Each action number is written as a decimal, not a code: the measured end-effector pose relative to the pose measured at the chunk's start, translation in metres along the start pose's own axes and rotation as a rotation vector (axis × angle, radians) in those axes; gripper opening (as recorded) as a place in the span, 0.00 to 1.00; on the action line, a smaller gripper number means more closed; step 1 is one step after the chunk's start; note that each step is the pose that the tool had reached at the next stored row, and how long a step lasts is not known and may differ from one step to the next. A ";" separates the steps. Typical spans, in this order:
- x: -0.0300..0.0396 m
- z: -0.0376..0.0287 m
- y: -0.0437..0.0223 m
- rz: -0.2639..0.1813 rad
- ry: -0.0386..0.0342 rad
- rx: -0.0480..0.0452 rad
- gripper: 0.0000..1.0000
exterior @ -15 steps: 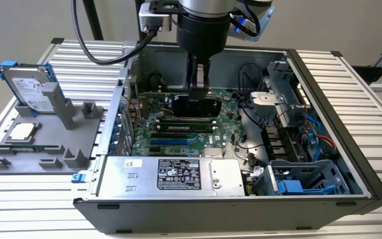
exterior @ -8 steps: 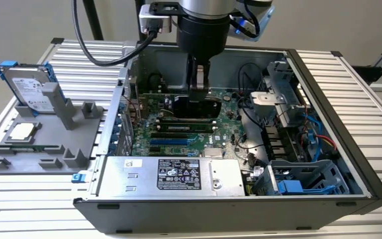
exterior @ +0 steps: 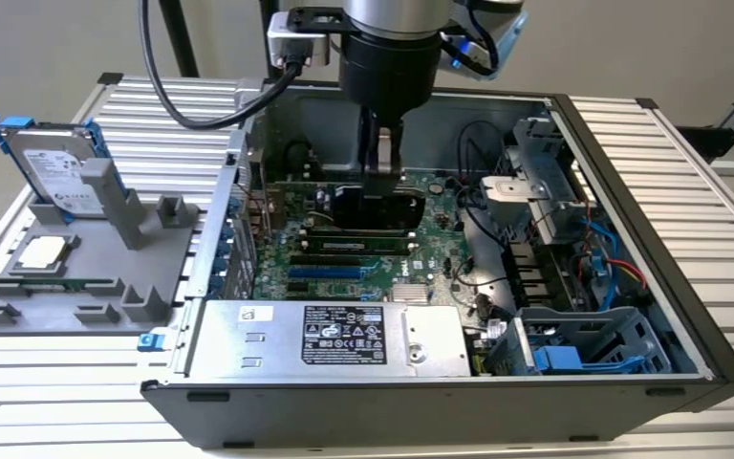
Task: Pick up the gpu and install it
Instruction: 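Insert the gpu into the slot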
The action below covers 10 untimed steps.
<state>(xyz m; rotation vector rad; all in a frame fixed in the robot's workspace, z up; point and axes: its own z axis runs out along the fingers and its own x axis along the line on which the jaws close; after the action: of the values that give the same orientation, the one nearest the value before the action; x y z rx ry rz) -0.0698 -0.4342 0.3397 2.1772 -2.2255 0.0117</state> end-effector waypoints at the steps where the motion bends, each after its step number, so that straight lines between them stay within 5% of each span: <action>1: 0.0000 0.0003 0.0000 0.000 0.0004 0.0001 0.00; 10: -0.0001 0.0026 0.0000 0.000 0.0048 0.0001 0.00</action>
<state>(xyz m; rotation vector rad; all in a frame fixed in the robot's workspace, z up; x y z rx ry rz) -0.0698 -0.4342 0.3371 2.1748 -2.2232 0.0170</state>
